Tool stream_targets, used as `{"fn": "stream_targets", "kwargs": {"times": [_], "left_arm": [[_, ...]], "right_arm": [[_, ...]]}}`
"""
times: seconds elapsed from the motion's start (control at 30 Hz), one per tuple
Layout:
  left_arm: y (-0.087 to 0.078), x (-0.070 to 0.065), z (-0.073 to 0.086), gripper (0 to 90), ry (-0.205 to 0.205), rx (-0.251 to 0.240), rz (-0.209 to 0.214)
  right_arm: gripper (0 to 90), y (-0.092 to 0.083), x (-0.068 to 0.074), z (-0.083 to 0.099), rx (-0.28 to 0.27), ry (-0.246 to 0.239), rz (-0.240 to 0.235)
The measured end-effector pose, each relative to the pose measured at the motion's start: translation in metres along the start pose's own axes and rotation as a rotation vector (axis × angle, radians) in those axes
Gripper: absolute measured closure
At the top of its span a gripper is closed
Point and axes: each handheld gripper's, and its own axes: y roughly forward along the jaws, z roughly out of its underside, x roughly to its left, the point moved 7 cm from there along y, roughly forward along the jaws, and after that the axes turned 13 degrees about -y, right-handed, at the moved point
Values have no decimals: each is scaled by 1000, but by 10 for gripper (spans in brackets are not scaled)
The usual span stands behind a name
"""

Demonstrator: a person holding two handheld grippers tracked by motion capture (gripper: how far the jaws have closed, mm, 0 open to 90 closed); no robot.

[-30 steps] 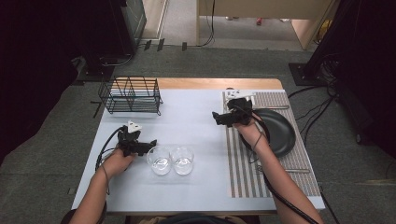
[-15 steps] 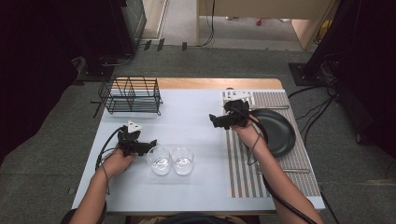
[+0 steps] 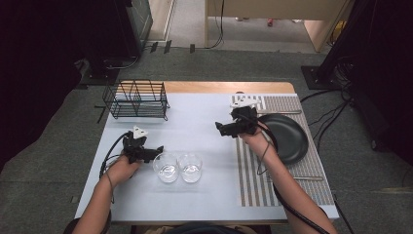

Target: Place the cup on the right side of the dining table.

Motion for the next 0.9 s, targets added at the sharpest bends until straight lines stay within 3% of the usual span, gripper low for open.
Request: {"fn": "stream_targets", "kwargs": {"times": [0.9], "left_arm": [[0,0,0,15,2,0,-1]], "right_arm": [[13,3,25,-1,-11,-36,-62]]}}
